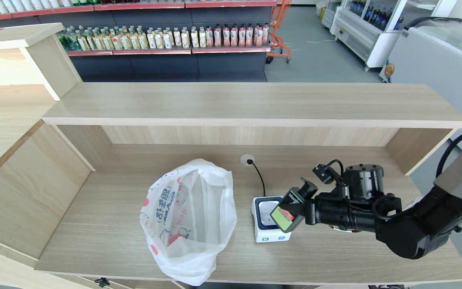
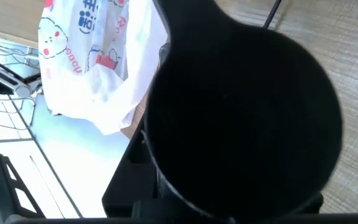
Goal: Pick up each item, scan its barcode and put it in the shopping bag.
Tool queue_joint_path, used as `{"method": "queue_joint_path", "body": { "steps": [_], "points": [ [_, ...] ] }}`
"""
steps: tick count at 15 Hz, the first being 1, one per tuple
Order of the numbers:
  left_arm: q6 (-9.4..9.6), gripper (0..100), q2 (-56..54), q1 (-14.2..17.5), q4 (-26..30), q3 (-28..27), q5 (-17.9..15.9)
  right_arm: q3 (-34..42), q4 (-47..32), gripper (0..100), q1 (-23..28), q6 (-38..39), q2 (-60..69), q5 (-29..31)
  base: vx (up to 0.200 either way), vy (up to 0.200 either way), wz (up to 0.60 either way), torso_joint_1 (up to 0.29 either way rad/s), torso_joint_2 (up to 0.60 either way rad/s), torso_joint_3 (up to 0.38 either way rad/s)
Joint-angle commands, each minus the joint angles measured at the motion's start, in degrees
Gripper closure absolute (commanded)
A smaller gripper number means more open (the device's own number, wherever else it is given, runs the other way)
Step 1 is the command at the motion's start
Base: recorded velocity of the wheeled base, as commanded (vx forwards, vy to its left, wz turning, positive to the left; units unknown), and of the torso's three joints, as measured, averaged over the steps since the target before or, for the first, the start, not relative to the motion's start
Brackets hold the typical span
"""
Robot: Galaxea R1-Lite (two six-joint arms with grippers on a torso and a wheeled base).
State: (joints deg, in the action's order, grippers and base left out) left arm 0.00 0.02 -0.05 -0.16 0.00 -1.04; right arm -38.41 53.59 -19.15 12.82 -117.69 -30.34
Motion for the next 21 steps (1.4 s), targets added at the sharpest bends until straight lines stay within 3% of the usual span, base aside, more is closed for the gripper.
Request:
{"method": "queue_joint_path", "body": {
  "steps": [1,11,21],
  "points": [
    [0.0,0,0.0,0.0,0.0,0.0,0.0,-0.6,2.2,100,-0.6,0.0,-2.9,-0.1,0.0,0.0,0.0,0.0,0.0,0.0],
    [-0.09,0,0.0,0.0,0.0,0.0,0.0,-5.5,7.8,100,-2.9,2.6,-9.1,0.2,0.0,0.0,0.0,0.0,0.0,0.0],
    [0.0,0,0.0,0.0,0.0,0.0,0.0,-7.0,8.6,100,-3.2,2.6,-11.2,0.4,0.0,0.0,0.0,0.0,0.0,0.0]
  ]
}}
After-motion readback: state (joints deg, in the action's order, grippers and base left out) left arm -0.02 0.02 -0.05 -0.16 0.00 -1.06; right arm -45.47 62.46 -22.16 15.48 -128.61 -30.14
